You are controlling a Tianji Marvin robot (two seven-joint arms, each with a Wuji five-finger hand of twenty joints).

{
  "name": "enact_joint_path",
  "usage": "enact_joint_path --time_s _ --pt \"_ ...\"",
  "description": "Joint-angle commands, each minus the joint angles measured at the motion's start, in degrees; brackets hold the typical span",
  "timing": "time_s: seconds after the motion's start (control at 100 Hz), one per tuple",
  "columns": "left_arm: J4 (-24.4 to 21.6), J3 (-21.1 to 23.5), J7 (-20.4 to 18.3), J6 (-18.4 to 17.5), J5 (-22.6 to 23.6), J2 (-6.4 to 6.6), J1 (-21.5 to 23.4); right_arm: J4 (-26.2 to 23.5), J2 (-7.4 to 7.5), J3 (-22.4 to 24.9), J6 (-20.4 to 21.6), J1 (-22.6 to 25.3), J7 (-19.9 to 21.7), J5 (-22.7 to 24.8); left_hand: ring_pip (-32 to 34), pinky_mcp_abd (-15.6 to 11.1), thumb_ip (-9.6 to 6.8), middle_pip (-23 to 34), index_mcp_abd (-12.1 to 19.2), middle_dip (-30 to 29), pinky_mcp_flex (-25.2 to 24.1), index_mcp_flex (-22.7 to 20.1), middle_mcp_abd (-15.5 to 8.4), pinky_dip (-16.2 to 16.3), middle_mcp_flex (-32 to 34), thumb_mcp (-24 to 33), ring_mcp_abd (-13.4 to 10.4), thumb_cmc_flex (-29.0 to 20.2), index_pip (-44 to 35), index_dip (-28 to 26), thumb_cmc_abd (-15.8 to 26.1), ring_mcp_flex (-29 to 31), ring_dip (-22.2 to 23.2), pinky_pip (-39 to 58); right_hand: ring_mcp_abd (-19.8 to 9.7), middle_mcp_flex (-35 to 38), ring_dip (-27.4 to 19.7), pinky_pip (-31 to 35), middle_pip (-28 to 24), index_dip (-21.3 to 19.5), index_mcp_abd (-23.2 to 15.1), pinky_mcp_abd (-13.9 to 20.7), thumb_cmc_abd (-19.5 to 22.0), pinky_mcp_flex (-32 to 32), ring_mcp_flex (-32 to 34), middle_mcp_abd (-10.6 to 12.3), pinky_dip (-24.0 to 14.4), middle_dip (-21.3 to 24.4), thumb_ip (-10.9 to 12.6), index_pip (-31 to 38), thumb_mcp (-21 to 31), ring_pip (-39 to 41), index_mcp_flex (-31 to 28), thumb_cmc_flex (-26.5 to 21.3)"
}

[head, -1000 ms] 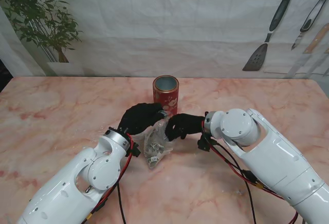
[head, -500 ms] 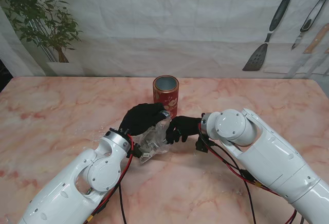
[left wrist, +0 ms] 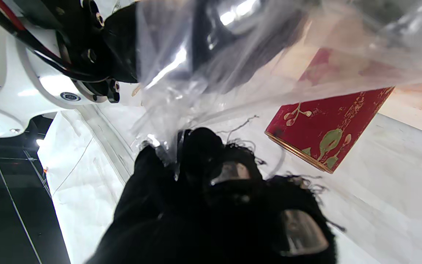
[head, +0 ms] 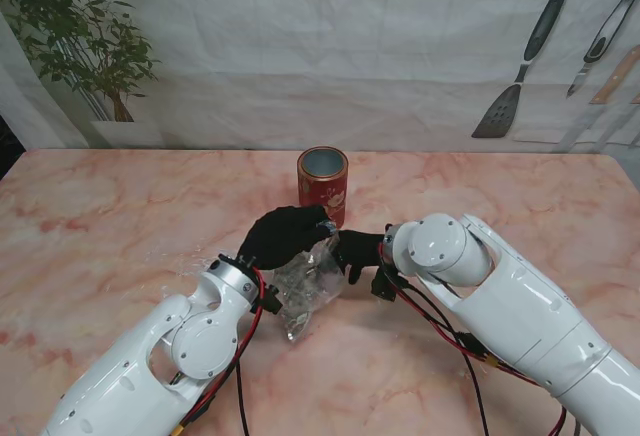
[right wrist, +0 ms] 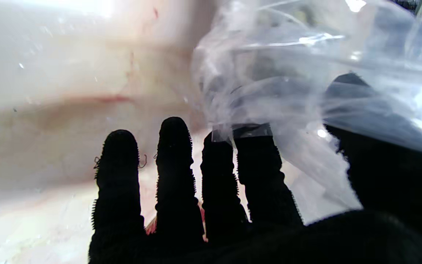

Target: Insert tea bags into the tea bag box

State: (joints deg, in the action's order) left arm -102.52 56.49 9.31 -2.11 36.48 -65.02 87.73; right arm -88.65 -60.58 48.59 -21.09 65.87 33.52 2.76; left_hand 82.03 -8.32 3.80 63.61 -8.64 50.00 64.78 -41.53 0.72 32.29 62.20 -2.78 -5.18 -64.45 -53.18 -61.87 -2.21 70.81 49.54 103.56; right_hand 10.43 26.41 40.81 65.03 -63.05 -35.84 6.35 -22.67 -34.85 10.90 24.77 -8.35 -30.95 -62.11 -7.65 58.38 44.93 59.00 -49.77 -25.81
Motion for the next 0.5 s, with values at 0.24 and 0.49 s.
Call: enact_joint_path --time_s 0.24,0.49 --pt "-0.50 0.13 -0.29 0.32 0.46 -0.33 -0.29 -0.77 1.01 -1.98 0.86 -1.72 2.33 2.77 4.04 -12.02 -2.04 5.40 -11.58 1.51 -0.96 -4.72 2.07 -0.59 1.97 1.28 4.79 -3.28 -8.72 -2.38 2.59 2.00 0.56 14.55 0.14 -0.65 0.10 1.78 0.11 10.09 -1.09 -3.40 -7.15 -0.12 0.36 0.14 0.89 0.82 -3.61 4.82 4.38 0.34 4.14 -9.79" --pt "-0.56 0.93 -0.52 1.12 0.64 -0.25 -0.12 -1.50 0.80 -0.38 1.28 -0.24 0.77 3.86 4.04 -12.02 -2.03 5.40 -11.58 1.50 -0.96 -4.78 2.00 -0.59 1.98 1.26 4.79 -3.23 -8.73 -2.39 2.63 2.00 0.57 14.55 0.20 -4.19 -0.17 1.30 -0.42 6.32 0.58 -2.40 3.60 -1.85 -3.48 -0.06 1.11 0.82 1.46 10.66 2.36 -0.21 8.55 -16.97"
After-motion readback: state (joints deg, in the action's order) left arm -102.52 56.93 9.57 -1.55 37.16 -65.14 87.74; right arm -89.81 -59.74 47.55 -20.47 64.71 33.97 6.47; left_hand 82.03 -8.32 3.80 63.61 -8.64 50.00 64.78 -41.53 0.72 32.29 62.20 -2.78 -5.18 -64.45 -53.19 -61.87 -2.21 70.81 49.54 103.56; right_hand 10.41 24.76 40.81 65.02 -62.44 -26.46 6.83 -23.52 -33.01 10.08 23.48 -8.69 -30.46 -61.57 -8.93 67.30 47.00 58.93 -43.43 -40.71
